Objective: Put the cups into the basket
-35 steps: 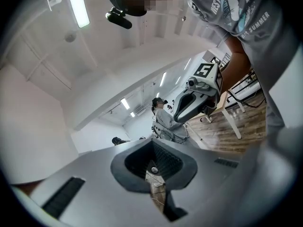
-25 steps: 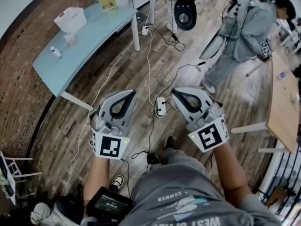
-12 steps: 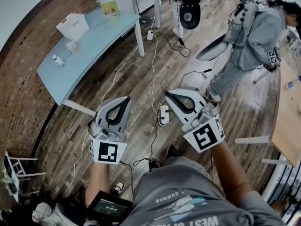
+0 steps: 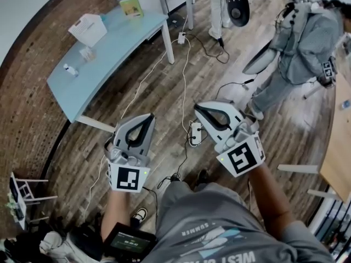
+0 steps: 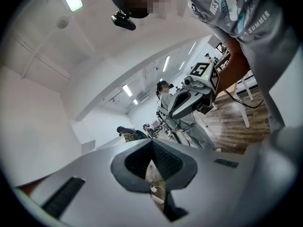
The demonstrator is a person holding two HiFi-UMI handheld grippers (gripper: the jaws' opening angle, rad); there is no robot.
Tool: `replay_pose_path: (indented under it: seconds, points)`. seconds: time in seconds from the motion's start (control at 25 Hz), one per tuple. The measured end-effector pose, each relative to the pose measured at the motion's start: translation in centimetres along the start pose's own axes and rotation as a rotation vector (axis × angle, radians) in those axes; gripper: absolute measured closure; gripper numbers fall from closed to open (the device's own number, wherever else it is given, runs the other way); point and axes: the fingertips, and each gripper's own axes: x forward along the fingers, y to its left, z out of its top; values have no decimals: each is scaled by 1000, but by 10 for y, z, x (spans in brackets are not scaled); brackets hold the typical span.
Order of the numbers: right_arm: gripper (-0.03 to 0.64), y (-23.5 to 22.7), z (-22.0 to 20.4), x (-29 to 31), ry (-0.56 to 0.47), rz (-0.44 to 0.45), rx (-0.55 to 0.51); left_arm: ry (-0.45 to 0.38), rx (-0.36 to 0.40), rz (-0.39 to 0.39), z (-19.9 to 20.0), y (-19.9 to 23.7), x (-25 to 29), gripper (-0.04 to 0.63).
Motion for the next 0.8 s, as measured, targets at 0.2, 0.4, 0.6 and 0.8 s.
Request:
replay_pose_path:
  seconds: [0.2, 0.4, 0.6, 0.8]
  points:
    - [603, -7, -3, 17, 13, 2, -1, -8, -18, 2, -12, 15, 8, 597]
    - [603, -13, -8, 45, 51, -5, 6, -30, -28, -25, -34, 34, 19, 597]
    - [604, -24, 1, 78, 73, -35, -10, -73, -23, -37, -51, 69, 24, 597]
    - [603, -29, 8, 105, 94, -65, -27, -114, -18, -41, -67, 97, 23, 597]
